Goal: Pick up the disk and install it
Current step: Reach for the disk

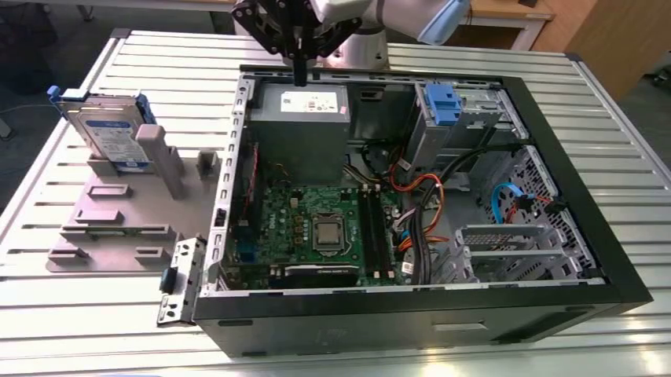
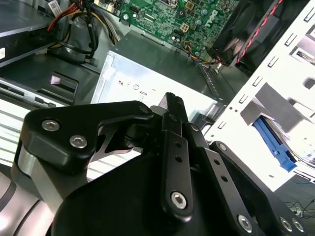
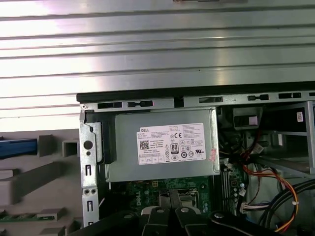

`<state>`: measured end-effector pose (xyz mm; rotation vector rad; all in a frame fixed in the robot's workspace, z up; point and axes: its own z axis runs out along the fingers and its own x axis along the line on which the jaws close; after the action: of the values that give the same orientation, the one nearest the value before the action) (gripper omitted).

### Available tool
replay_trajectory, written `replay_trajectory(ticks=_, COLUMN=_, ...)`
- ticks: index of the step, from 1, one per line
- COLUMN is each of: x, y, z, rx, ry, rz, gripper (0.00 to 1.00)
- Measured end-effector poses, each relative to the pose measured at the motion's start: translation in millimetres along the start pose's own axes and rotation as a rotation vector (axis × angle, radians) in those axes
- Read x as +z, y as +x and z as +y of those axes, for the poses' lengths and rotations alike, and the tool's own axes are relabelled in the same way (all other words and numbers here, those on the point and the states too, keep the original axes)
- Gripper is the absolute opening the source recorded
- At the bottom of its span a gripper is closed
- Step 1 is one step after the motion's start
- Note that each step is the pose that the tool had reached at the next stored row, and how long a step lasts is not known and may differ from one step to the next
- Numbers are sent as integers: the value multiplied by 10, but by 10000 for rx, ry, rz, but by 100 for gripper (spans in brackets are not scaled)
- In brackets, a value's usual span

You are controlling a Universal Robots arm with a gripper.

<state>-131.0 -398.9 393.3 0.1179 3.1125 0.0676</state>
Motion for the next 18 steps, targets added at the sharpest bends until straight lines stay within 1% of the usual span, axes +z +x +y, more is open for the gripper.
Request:
replay_trajectory(ticks=4, x=0, y=28, z=-2, rx=1, ry=-1, rz=0, gripper=11)
replay_trajectory(ticks=18, x=-1, y=58, z=-5, rx=2, ry=0, rz=0, gripper=11)
